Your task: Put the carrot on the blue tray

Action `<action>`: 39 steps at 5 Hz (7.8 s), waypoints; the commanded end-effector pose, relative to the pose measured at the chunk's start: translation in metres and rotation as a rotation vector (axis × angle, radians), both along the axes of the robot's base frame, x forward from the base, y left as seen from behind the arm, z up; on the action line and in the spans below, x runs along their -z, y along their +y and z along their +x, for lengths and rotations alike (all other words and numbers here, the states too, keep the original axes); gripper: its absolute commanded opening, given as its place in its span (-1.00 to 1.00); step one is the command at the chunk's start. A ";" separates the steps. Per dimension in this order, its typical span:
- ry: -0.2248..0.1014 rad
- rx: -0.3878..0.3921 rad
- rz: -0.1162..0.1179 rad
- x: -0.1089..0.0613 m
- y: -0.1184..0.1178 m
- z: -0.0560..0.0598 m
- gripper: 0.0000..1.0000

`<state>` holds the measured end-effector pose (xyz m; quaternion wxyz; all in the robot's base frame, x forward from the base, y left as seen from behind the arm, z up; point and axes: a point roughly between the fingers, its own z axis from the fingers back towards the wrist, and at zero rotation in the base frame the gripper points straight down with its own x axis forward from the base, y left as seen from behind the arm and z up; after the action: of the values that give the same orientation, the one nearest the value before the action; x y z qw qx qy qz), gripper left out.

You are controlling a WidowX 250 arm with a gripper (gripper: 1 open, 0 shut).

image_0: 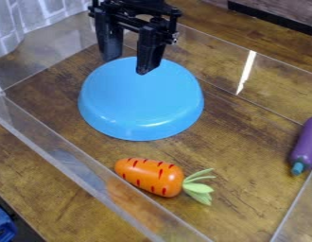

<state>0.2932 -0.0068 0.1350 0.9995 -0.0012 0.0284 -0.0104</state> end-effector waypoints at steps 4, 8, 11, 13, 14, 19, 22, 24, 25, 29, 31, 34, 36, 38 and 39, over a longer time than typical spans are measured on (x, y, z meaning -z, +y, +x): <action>0.036 0.384 -0.004 0.035 -0.024 -0.025 1.00; -0.037 0.860 0.099 0.097 -0.045 -0.031 1.00; -0.073 0.975 0.109 0.111 -0.041 -0.022 1.00; -0.097 0.965 0.097 0.111 -0.041 -0.022 -1.00; -0.109 0.961 0.089 0.110 -0.042 -0.022 -1.00; -0.154 0.953 0.058 0.104 -0.044 -0.022 -1.00; -0.165 0.938 0.050 0.102 -0.044 -0.019 -1.00; -0.171 0.925 0.048 0.099 -0.044 -0.017 -1.00; -0.174 0.920 0.047 0.098 -0.044 -0.016 -1.00; -0.187 0.898 0.042 0.097 -0.044 -0.012 -1.00; -0.193 0.887 0.036 0.099 -0.043 -0.010 -1.00; -0.203 0.872 0.026 0.104 -0.043 -0.006 -1.00; -0.207 0.861 0.016 0.105 -0.043 -0.005 -1.00; -0.213 0.857 0.011 0.105 -0.044 -0.004 -1.00; -0.217 0.855 0.009 0.104 -0.044 -0.004 -1.00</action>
<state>0.2769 -0.0565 0.0186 0.8996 0.0087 -0.0516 -0.4335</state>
